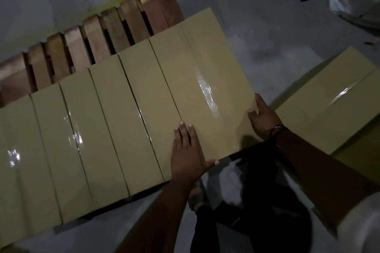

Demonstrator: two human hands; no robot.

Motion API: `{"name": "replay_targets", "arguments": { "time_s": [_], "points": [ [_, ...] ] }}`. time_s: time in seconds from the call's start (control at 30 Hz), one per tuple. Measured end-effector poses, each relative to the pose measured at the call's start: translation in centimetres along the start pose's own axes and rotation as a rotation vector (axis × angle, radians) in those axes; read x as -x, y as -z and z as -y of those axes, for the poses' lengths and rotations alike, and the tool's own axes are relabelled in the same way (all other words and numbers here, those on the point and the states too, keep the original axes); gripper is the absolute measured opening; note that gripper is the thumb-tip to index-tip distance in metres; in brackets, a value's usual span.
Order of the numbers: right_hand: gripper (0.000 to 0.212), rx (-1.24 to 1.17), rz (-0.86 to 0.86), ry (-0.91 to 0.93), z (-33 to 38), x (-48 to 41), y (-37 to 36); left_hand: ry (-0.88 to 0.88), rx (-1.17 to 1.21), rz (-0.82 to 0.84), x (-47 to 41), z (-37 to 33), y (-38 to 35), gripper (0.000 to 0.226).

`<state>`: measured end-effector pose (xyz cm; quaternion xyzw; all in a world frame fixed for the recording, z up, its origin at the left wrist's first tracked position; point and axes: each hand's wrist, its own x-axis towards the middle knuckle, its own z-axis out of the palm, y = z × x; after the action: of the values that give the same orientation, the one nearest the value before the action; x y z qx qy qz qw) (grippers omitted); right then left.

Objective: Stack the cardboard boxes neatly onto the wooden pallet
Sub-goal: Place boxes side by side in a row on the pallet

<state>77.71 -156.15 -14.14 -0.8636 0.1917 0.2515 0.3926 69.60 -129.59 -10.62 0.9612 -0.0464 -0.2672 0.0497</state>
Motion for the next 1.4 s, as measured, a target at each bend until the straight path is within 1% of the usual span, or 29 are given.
{"name": "replay_targets", "arguments": {
  "time_s": [0.37,0.43,0.5,0.57,0.63,0.77,0.9,0.97,1.07,1.17,1.3,1.4],
  "points": [
    [0.073,-0.056,0.028,-0.035,0.0,0.2,-1.0,-0.003,-0.026,0.009,0.2,0.5,-0.5,0.14],
    [0.075,-0.021,0.043,-0.045,0.1,0.5,-0.8,0.003,-0.028,0.031,0.2,0.3,-0.2,0.139],
    [0.078,0.111,0.005,-0.043,0.9,1.3,-0.6,0.015,-0.021,0.054,0.5,0.3,0.5,0.136],
    [0.077,0.261,-0.093,0.011,3.0,3.3,-0.8,0.026,-0.025,0.053,1.6,0.6,2.0,0.13],
    [0.075,0.29,-0.135,0.1,5.8,5.7,-1.6,0.034,-0.028,0.018,2.9,0.3,3.4,0.123],
    [0.074,0.382,0.026,0.26,12.9,13.1,-2.5,0.053,0.004,-0.006,8.0,-0.2,8.5,0.105],
    [0.071,0.486,0.152,0.433,17.7,19.6,-2.5,0.108,0.093,-0.031,13.0,1.0,12.3,0.094],
    [0.069,0.504,0.185,0.478,19.6,22.4,-2.3,0.127,0.133,-0.038,15.5,2.0,13.9,0.093],
    [0.068,0.513,0.184,0.483,21.5,25.9,-1.7,0.163,0.179,-0.073,19.1,3.9,15.8,0.094],
    [0.073,0.527,0.158,0.516,23.4,28.4,-0.8,0.204,0.214,-0.12,22.1,6.3,17.6,0.094],
    [0.065,0.548,0.109,0.588,26.1,30.7,-0.6,0.284,0.244,-0.189,25.4,10.1,19.0,0.093],
    [0.065,0.559,0.089,0.636,28.3,31.6,-1.6,0.349,0.257,-0.238,27.6,12.6,19.9,0.092]
  ]
}}
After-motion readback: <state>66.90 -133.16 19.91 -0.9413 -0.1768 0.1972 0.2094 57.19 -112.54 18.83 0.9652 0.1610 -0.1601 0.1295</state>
